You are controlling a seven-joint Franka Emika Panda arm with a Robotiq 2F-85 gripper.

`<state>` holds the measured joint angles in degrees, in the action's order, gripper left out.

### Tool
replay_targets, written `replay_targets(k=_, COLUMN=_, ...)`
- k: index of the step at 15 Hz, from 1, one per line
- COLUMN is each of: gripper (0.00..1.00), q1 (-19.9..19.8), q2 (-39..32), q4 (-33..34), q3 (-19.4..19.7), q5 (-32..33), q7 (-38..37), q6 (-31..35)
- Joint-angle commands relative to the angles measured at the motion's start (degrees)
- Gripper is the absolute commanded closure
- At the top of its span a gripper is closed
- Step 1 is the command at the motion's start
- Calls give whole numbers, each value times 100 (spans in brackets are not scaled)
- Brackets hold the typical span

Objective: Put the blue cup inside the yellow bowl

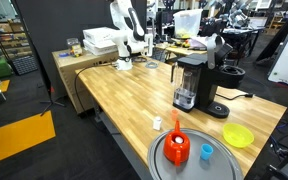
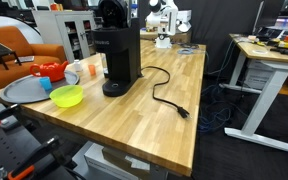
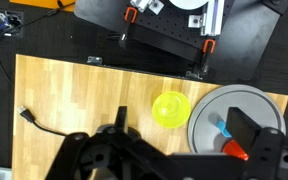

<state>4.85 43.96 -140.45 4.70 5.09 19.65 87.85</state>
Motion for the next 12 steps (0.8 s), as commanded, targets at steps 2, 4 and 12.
replay_targets(k=2, gripper=0, q1=368, q2=101, q4=-242, q3=-294, q5=-21, q7=94, q6=91)
replay_targets(k=4, gripper=0, q1=591, q2=119, q4=-318, q3=-502, q5=-9, q7=99, q6=107)
replay_targets(k=12, gripper=0, q1=759, q2=1, q4=-263, q3=-618, q5=-21, q7=-39, q6=-10)
